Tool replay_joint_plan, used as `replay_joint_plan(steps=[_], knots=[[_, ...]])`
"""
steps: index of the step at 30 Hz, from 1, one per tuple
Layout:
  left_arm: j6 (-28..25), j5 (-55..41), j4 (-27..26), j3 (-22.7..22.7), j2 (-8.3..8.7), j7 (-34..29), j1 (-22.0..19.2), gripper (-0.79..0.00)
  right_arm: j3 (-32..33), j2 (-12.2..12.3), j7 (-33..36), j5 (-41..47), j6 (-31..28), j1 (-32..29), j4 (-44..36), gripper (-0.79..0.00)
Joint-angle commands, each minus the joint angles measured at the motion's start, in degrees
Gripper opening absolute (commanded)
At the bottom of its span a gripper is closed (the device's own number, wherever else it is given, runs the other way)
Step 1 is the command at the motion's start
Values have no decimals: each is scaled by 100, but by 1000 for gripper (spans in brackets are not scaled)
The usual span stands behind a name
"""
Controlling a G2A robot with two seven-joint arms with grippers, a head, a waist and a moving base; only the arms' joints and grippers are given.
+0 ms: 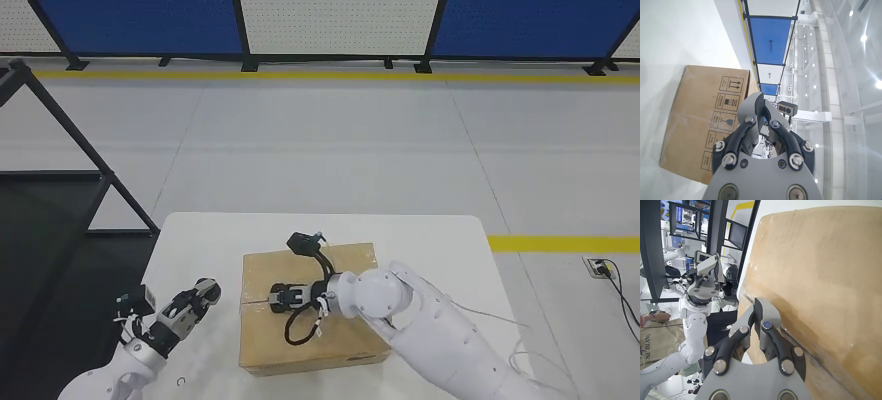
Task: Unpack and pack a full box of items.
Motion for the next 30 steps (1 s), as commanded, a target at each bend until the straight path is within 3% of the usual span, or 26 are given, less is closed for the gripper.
replay_joint_plan(steps=[1,13,14,18,30], knots=[[-13,-24,-1,-24,-1,-9,20,-785,-82,-81,-43,45,-41,72,126,-785],[-62,-168,54,-136,-4,-119,77,-785,-468,-534,-2,100,10,436,784,-785],[-62,-168,54,-135,-4,-132,67,-736,-451,-537,-32,51,58,431,785,-785],[-39,-141,50,-113,-2,-207,25,-708,-264,-461,-58,-148,212,311,601,-785],[38,-44,32,-15,2,-369,-154,-742,632,51,452,-1188,1306,-381,-604,-785]])
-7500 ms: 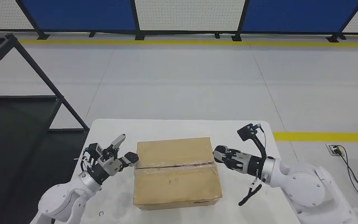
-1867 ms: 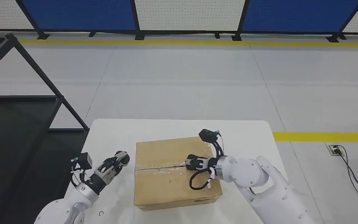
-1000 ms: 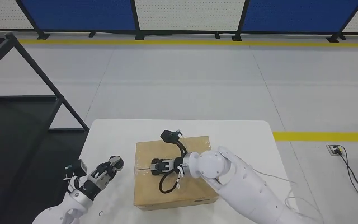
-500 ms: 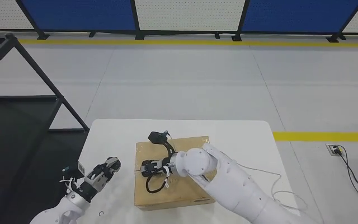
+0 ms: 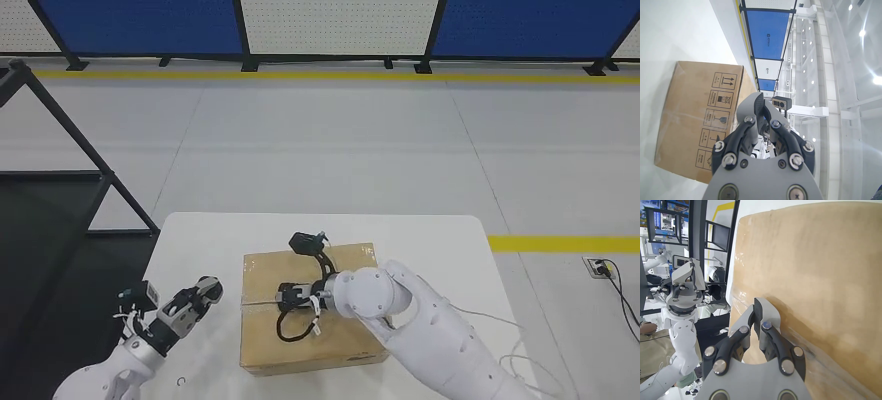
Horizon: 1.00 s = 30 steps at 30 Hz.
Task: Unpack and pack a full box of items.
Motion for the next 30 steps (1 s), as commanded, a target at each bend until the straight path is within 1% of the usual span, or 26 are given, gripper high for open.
replay_joint_plan(steps=[1,4,6,10,15,19,24,27,30], knots=[[12,19,-3,16,0,-8,-12,-748,199,93,108,-161,174,-127,-188,-785],[14,38,-16,40,-1,-21,-28,-751,572,262,307,-442,382,-366,-487,-785],[25,42,-23,51,-2,-11,-37,-748,900,376,454,-474,377,-575,-704,-785],[37,54,-45,72,-4,-12,-55,-751,1483,599,685,-817,562,-1029,-1157,-785],[41,97,-79,103,-4,-19,-83,-754,2126,816,929,-1198,830,-1524,-1675,-785],[32,123,-104,135,-6,-23,-93,-770,2717,959,973,-1323,924,-1907,-1956,-785],[23,138,-123,139,-7,-20,-87,-770,3554,1127,959,-1419,1035,-2488,-2485,-785],[6,149,-142,128,-6,-20,-86,-767,4157,1215,889,-1337,1008,-2910,-2849,-785],[-63,108,-163,85,-8,16,-102,-754,4690,1274,662,-1212,835,-3398,-3314,-785]])
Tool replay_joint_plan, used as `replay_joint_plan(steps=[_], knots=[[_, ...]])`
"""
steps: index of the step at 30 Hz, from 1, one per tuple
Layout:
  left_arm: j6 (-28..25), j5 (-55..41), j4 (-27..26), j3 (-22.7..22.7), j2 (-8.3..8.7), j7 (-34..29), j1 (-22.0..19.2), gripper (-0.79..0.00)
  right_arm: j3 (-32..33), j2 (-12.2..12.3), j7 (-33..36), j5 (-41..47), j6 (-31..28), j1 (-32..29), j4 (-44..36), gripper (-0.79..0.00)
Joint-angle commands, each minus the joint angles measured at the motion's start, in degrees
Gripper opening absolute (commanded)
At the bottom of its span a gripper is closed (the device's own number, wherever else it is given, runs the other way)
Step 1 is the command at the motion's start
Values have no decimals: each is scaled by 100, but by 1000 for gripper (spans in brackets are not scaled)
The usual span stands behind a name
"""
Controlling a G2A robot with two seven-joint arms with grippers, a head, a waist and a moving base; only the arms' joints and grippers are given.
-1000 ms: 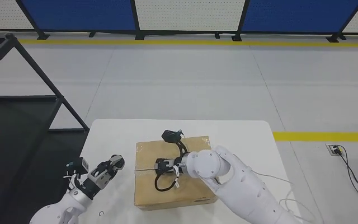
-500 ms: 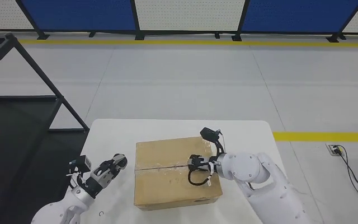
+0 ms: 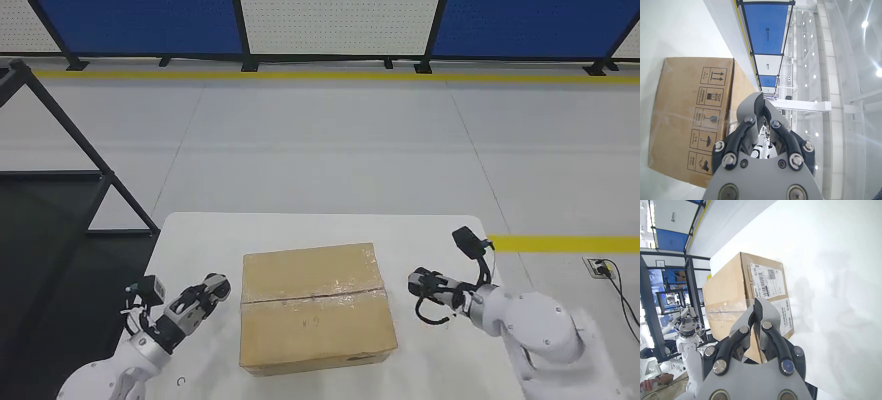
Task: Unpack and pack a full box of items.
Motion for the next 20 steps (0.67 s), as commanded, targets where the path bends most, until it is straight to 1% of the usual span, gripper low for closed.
replay_joint_plan(steps=[1,2,3,4,5,6,7,9,10,13,15,17,19,20], knots=[[-64,-63,2,-41,-4,41,-15,-736,321,21,-249,55,-91,-325,-306,-785],[-94,-125,10,-70,-6,66,-29,-665,469,26,-430,104,-91,-500,-451,-785],[-109,-191,21,-100,-9,88,-43,-523,595,27,-594,172,-88,-672,-588,-785],[-115,-277,33,-135,-12,112,-61,0,723,27,-769,232,-94,-825,-712,-529],[-109,-354,36,-164,-13,113,-79,0,825,25,-933,297,-114,-971,-822,-419],[-115,-433,47,-204,-13,108,-97,0,933,20,-1111,373,-112,-1114,-911,-15],[-125,-508,59,-251,-13,108,-119,0,1021,16,-1257,440,-132,-1243,-1005,0],[-138,-598,71,-290,-14,93,-139,0,1114,8,-1445,545,-166,-1409,-1125,0],[-135,-589,69,-284,-14,98,-137,-315,1095,10,-1407,522,-157,-1376,-1103,-602],[-139,-604,72,-292,-14,93,-140,-177,1119,7,-1458,551,-168,-1418,-1131,-407],[-139,-599,71,-290,-14,93,-139,-104,1114,7,-1446,546,-167,-1408,-1126,-297],[-139,-598,71,-290,-14,93,-139,-46,1114,8,-1445,545,-166,-1408,-1125,-200],[-138,-598,71,-290,-14,93,-139,-17,1114,8,-1444,545,-166,-1408,-1125,-129],[-138,-598,71,-290,-14,93,-139,-6,1114,8,-1444,545,-166,-1408,-1125,-82]])
